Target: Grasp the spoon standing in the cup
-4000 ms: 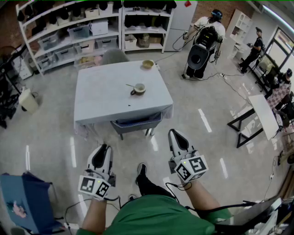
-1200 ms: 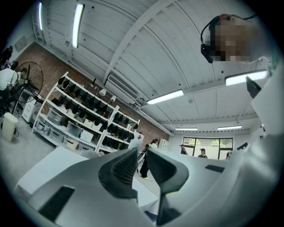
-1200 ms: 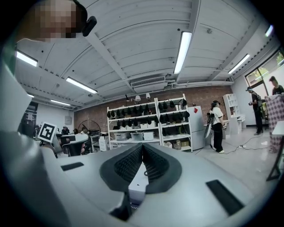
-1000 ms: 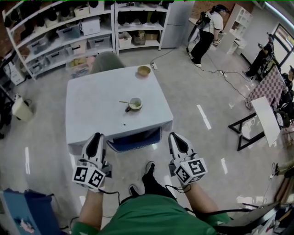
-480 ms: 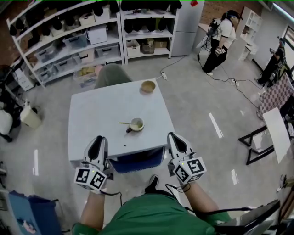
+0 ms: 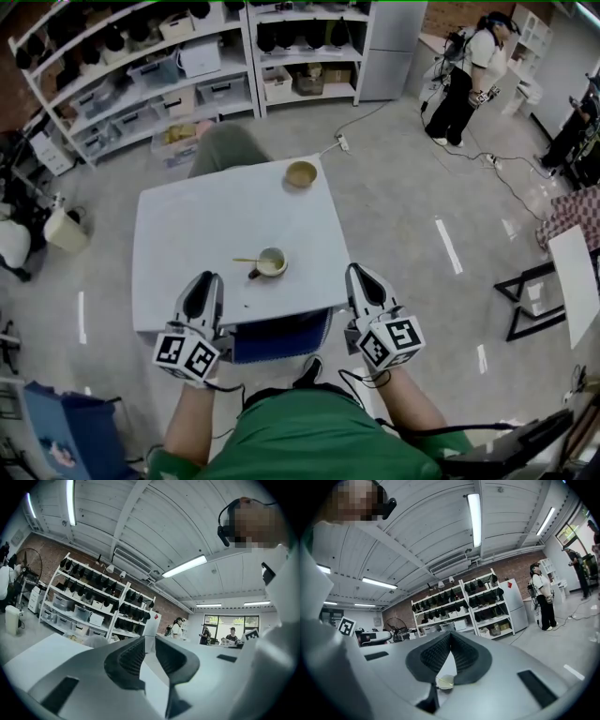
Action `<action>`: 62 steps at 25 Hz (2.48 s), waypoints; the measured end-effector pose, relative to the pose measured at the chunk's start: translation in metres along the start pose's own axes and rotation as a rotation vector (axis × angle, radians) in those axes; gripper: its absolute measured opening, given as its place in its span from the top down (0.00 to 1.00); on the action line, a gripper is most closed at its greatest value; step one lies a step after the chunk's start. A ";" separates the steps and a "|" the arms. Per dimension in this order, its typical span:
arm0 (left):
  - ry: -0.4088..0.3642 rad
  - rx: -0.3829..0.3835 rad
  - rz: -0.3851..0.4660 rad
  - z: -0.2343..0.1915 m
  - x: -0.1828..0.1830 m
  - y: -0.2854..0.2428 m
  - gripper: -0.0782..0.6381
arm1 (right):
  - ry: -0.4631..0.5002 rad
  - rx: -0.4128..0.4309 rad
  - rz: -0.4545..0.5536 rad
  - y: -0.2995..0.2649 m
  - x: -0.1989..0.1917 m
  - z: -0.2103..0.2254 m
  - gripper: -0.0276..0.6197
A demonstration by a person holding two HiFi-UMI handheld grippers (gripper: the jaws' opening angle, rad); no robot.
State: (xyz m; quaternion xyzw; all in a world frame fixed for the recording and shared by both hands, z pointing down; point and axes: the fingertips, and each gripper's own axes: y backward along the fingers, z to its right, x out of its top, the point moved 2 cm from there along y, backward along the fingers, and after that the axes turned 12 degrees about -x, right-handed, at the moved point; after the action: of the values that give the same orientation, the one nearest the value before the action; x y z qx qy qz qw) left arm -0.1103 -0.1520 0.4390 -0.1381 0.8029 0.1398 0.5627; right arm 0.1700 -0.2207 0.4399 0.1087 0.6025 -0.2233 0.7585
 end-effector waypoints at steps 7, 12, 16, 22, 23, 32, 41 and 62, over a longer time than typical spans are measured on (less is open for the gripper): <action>0.067 -0.008 -0.077 -0.016 -0.026 -0.040 0.78 | -0.038 -0.019 -0.013 -0.022 0.006 0.027 0.92; 0.144 -0.002 -0.144 -0.061 -0.066 -0.042 0.78 | -0.048 -0.071 -0.033 -0.033 -0.014 0.022 0.92; 0.201 -0.026 -0.199 -0.096 -0.091 -0.057 0.78 | -0.061 -0.149 -0.016 -0.040 -0.021 0.024 0.92; 0.454 0.001 -0.252 -0.150 -0.138 -0.056 0.71 | -0.068 -0.245 -0.041 -0.042 -0.040 0.010 0.92; 0.498 0.007 -0.263 -0.159 -0.147 -0.056 0.68 | -0.066 -0.257 -0.044 -0.042 -0.042 0.007 0.92; 0.779 -0.022 -0.372 -0.184 -0.213 -0.071 0.60 | -0.053 -0.378 -0.064 -0.032 -0.048 -0.004 0.92; 0.865 -0.033 -0.421 -0.194 -0.248 -0.103 0.60 | -0.066 -0.480 -0.071 -0.012 -0.054 0.007 0.92; 0.861 -0.029 -0.380 -0.187 -0.237 -0.111 0.86 | -0.073 -0.445 -0.076 -0.015 -0.051 0.006 0.92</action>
State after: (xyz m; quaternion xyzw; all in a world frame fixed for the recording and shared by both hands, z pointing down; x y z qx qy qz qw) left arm -0.1523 -0.3107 0.7157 -0.3358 0.9218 -0.0246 0.1921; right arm 0.1591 -0.2257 0.4915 -0.0920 0.6128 -0.1172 0.7761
